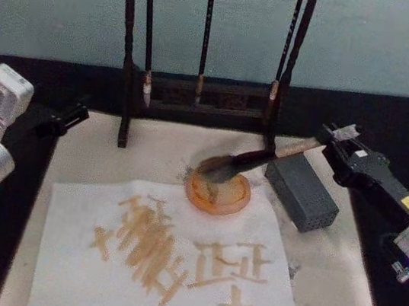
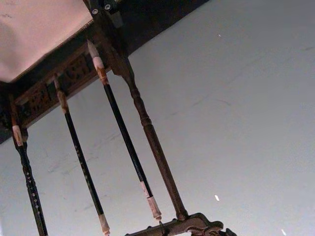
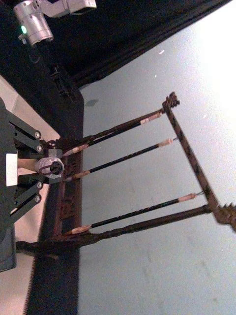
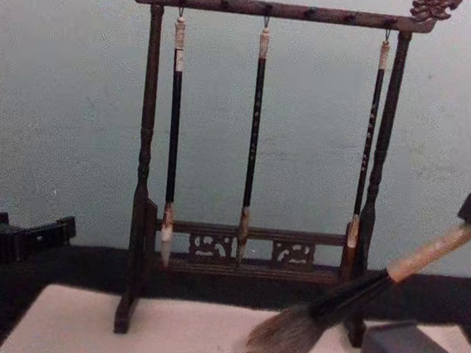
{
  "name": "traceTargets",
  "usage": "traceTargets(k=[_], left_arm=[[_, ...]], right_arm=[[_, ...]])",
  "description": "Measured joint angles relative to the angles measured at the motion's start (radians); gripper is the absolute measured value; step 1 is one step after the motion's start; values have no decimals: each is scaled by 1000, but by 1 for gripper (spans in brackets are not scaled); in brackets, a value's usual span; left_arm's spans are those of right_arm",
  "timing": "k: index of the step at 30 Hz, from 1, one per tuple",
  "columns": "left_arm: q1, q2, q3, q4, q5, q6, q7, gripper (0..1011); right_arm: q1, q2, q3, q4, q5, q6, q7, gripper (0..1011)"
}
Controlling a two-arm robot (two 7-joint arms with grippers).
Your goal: Pick up the brush from the inkstone, write on the paper, then place the brush back to its original position.
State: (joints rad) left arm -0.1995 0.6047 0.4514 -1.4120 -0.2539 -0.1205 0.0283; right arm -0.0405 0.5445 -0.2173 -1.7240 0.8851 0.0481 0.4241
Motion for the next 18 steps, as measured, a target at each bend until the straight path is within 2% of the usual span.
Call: traceTargets(k=[7, 18], left_arm=[[0, 0, 0, 0, 0, 0, 0, 1002], [0, 0, 0, 0, 0, 0, 0, 1002]], right_arm=[[38, -12, -28, 67, 25, 14, -15, 163], [32, 4, -32, 99, 64, 8, -34, 163]])
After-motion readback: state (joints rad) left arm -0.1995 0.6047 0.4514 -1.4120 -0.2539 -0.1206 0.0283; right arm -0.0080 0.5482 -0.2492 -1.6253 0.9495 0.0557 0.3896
